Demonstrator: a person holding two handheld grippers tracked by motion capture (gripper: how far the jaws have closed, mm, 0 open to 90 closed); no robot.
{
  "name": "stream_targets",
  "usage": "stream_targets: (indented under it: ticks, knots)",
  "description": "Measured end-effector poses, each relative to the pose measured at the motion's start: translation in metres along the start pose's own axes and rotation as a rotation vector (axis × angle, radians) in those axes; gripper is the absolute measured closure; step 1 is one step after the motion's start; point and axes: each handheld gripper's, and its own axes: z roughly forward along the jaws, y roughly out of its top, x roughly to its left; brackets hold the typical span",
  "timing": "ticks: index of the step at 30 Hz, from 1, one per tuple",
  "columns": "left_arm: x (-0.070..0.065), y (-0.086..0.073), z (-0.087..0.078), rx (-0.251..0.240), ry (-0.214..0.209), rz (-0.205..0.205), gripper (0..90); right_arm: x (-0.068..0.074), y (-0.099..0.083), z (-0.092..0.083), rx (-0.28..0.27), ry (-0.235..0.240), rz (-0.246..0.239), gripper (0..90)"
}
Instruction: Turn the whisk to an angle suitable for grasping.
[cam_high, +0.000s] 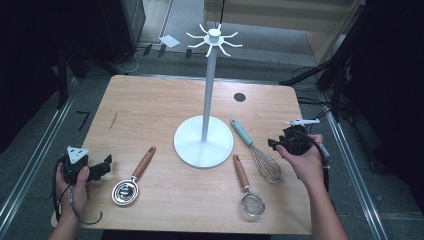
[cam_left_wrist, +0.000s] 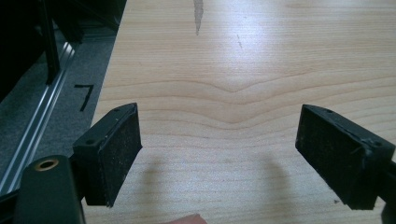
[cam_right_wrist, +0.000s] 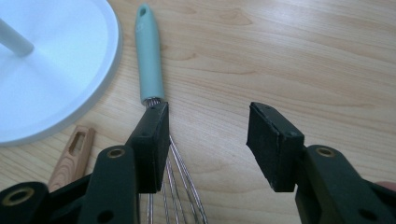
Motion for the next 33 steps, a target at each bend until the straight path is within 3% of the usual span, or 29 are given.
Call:
stream_targets:
  ticks: [5,10,19,21,33]
  knots:
    - [0.0,0.0,0.0,0.001,0.002,0.001,15.1,0.006,0.013,0.015,0.064,0.004,-0.058,55.7]
    - [0.0,0.0,0.0,0.005,-0.004,0.002,15.2,0.013,0.025,0.028,0.115,0.028,-0.075,59.7]
    - [0.0,0.0,0.0,0.008,-0.007,0.003,15.2,0.022,0.032,0.055,0.199,-0.001,-0.117,62.8]
    - [0.0,0.0,0.0,0.01,-0.007,0.003,15.2,0.024,0.034,0.061,0.218,0.019,-0.114,62.6]
    - [0.0,0.0,0.0,0.011,-0.009,0.004,15.2,0.037,0.038,0.077,0.219,0.042,-0.133,60.7]
